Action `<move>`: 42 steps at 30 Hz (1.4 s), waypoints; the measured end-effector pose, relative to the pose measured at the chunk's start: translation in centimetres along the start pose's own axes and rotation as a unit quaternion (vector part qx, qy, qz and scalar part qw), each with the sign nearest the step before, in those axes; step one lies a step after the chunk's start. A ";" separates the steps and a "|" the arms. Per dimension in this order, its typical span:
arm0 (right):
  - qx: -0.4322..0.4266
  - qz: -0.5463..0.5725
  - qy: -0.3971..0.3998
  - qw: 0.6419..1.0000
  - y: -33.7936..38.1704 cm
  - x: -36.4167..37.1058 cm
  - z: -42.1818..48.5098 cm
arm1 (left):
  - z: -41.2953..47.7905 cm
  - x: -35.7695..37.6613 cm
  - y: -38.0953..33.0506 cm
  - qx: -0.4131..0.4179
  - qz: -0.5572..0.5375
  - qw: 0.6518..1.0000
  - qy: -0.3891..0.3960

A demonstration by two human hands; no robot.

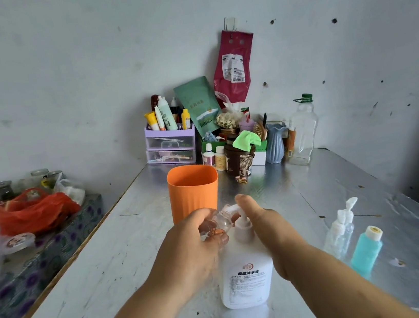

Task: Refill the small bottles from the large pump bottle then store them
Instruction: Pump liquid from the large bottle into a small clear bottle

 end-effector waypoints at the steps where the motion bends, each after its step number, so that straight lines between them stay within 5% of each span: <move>1: 0.001 -0.004 0.002 1.000 0.3 0.0 0.0 | 0.0 0.0 0.0 0.001 0.002 1.000 0.000; 42: -0.023 -0.017 -0.001 1.000 0.0 -0.1 0.7 | 0.2 0.1 0.3 0.017 -0.011 1.000 0.014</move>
Point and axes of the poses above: each hand's wrist, its own z-axis towards the middle knuckle, its own x-axis out of the palm, y = z × x, the point moved 2 cm from there along z, towards the middle knuckle, and after that the axes turned 8 degrees about -x, right-handed, at the moved point
